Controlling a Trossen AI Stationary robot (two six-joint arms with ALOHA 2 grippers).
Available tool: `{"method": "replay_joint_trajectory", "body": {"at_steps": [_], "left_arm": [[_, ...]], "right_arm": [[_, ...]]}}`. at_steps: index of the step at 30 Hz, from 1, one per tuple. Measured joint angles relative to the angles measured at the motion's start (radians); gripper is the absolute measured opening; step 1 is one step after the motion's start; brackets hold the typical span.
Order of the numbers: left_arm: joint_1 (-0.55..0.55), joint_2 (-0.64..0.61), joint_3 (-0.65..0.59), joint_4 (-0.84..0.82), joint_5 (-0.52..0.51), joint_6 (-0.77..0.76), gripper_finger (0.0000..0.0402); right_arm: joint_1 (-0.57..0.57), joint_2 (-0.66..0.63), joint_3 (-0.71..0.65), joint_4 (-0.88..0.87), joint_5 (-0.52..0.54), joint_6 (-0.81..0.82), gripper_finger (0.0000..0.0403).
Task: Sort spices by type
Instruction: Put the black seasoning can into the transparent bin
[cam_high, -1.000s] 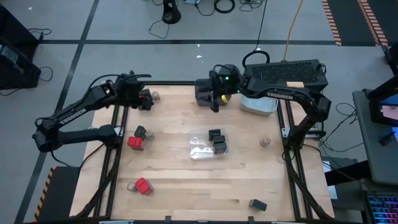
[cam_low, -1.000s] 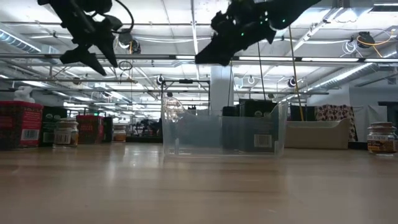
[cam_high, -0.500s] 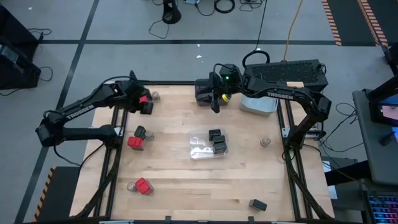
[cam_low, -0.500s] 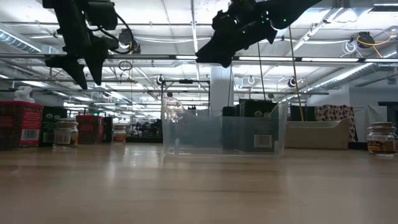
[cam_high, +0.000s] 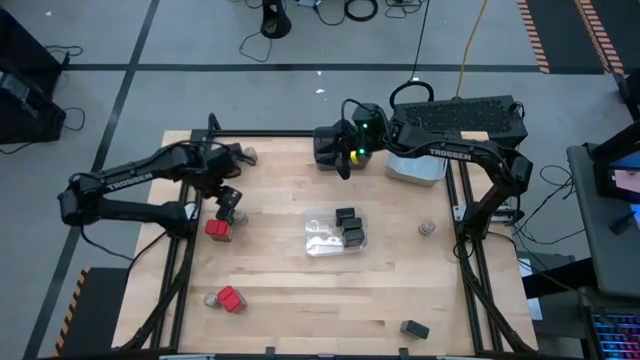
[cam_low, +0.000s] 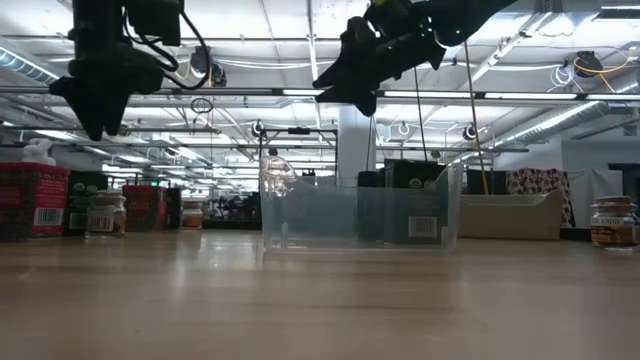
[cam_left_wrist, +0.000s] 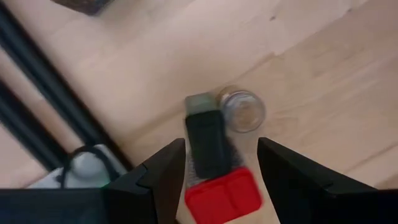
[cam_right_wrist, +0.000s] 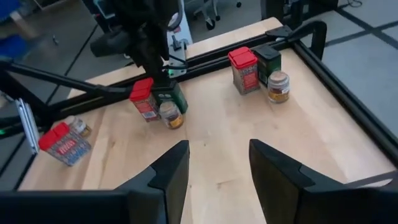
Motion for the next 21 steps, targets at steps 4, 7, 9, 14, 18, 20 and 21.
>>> {"method": "replay_joint_trajectory", "body": {"at_steps": [4,7,9,14,18,20,21], "left_arm": [[-0.024,0.0,-0.008,0.007,-0.001,-0.006,0.0205],[-0.038,0.0,-0.022,0.0,0.016,-0.008,0.0206],[-0.045,0.0,-0.039,0.0,0.017,0.0,0.0205],[-0.056,0.0,-0.075,0.002,0.016,0.001,0.0205],[-0.055,0.0,-0.077,0.011,0.004,-0.009,0.0205],[-0.062,0.0,-0.077,0.01,0.001,-0.018,0.0205],[-0.07,0.0,-0.077,0.01,-0.009,-0.019,0.0205]], "right_arm": [[0.011,0.0,0.0,-0.001,0.0,0.036,0.015],[0.017,-0.004,0.0,-0.004,-0.001,0.046,0.015],[0.02,-0.006,0.0,-0.003,-0.002,0.047,0.015],[0.031,-0.011,0.0,-0.007,-0.001,0.061,0.015],[0.04,-0.011,0.0,-0.009,-0.002,0.049,0.015],[0.043,-0.011,0.0,-0.015,-0.002,0.039,0.015],[0.044,-0.011,0.0,-0.021,-0.002,0.035,0.015]]}}
